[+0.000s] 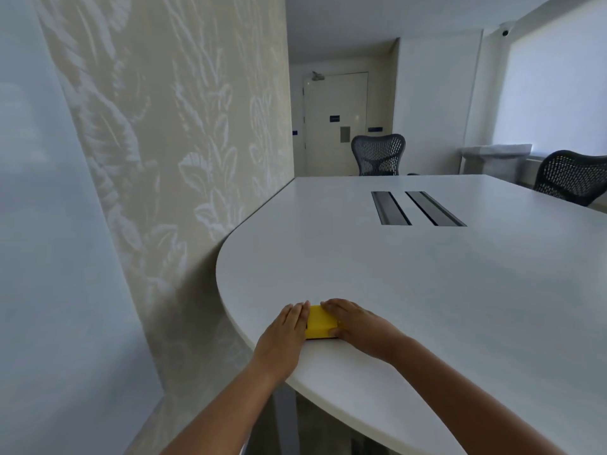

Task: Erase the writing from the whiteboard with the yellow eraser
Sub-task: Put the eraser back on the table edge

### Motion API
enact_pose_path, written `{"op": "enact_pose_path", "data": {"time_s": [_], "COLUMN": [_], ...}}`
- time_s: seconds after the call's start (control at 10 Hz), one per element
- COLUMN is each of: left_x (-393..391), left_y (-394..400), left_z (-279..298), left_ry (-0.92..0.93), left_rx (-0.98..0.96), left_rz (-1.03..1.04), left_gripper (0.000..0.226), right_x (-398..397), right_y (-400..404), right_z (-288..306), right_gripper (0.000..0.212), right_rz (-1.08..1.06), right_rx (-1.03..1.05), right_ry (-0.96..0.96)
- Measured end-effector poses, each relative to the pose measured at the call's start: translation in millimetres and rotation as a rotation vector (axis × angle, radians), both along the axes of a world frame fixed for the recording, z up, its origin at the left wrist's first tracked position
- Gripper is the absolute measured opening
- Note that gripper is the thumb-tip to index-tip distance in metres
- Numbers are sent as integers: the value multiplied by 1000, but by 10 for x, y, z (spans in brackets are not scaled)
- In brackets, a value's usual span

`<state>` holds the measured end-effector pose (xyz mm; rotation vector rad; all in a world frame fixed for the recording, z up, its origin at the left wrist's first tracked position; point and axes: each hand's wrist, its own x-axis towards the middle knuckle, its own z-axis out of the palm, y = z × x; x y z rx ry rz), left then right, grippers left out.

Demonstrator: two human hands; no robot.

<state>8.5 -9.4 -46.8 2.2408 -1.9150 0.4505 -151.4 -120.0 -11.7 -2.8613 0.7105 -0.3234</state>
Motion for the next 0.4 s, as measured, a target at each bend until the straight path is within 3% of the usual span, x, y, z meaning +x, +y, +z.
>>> {"op": "enact_pose_path", "data": {"time_s": [0.4], "left_x": [25], "left_y": [-28], "left_z": [99], "left_ry": [257], "left_rx": [137], "left_rz": [-6], "left_gripper": [57], "right_x": [21], "right_y": [-102], "right_z": [-79], "right_gripper": [63], "right_rz": [44], "right_rx": [92], "right_ry": [-48]}}
